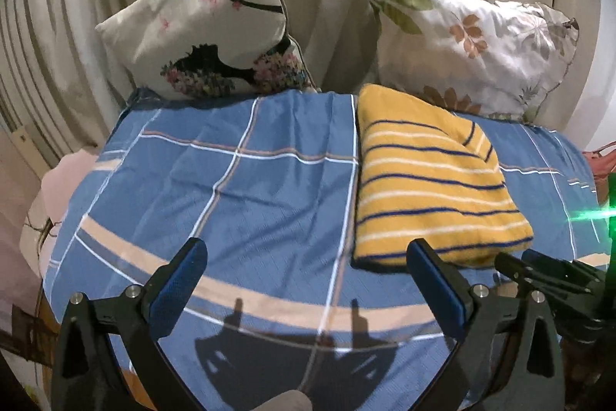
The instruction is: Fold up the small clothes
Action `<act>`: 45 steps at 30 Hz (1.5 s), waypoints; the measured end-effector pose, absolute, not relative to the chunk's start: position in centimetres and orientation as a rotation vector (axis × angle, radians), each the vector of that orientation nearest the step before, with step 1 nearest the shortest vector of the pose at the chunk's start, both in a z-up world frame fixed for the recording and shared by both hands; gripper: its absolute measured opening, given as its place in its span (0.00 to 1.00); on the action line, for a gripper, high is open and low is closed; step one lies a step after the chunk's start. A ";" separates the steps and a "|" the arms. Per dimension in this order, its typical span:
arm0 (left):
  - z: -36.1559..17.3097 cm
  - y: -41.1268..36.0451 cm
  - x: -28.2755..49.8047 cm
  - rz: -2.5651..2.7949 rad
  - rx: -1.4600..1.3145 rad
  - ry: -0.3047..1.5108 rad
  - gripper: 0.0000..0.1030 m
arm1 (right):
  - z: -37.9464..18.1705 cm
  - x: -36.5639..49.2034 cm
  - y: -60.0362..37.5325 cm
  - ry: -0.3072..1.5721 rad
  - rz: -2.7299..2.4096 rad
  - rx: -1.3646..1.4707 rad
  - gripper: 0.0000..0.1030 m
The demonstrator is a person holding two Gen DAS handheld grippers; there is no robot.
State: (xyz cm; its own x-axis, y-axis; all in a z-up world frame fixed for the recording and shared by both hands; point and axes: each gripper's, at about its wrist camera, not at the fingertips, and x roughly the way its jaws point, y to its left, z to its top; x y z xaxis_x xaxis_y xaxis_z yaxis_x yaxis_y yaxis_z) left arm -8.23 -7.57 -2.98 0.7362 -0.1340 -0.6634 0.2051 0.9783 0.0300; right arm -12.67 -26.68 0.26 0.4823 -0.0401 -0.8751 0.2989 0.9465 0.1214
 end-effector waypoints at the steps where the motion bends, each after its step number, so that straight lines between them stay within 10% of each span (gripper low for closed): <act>1: -3.0 -7.7 -8.5 -0.185 0.107 0.720 1.00 | 0.3 -12.8 -26.8 1.051 -0.210 0.274 0.49; 45: -6.8 -8.3 -6.9 -0.243 0.017 0.903 1.00 | -1.0 -11.5 -26.2 1.098 -0.257 0.159 0.55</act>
